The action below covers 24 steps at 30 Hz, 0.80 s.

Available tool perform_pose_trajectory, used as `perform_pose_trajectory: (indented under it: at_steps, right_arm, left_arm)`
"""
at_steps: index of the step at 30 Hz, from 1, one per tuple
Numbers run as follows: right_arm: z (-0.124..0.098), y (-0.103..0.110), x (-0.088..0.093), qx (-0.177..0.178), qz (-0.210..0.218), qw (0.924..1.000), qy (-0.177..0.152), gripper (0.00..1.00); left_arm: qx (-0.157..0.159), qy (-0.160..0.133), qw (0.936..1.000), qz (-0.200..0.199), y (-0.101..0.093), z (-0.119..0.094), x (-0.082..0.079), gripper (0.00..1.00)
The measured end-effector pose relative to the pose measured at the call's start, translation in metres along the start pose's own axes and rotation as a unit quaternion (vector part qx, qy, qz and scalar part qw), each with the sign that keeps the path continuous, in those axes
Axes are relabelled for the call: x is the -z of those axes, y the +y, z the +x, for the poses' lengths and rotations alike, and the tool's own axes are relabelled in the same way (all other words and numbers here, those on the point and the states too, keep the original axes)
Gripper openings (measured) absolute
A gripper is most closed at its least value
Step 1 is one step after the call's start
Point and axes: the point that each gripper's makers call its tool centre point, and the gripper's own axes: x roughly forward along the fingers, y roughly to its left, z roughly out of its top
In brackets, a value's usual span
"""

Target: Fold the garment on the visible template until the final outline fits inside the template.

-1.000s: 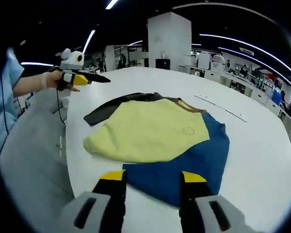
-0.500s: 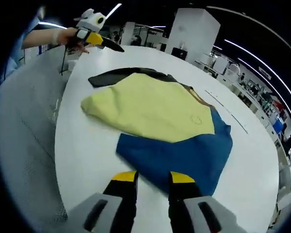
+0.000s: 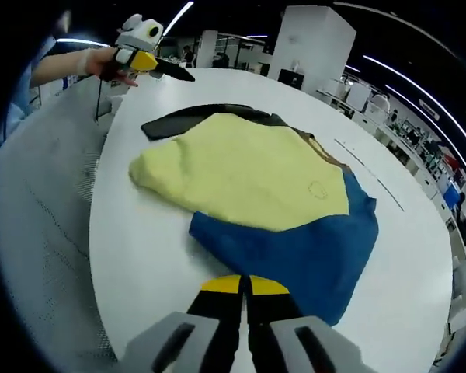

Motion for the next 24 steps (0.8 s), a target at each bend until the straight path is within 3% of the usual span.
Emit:
perform_pose_trajectory:
  at_steps: [5, 11, 18, 24]
  right_arm:
    - [-0.002, -0.035, -0.025, 0.024, -0.021, 0.9994, -0.009, 0.00]
    - [0.012, -0.072, -0.049, 0.044, -0.014, 0.9988, -0.017, 0.00]
    - [0.048, -0.090, -0.039, 0.041, 0.017, 0.9990, 0.010, 0.00]
    - [0.062, -0.091, -0.030, 0.032, 0.032, 0.9987, 0.024, 0.00]
  left_arm:
    - [0.005, -0.004, 1.0000, 0.002, -0.003, 0.001, -0.004, 0.83]
    - [0.007, -0.005, 1.0000, -0.001, -0.002, 0.003, -0.006, 0.83]
    - [0.008, -0.001, 1.0000, -0.005, 0.000, 0.006, -0.005, 0.82]
    - [0.007, 0.003, 0.9999, -0.009, 0.002, 0.008, -0.002, 0.82]
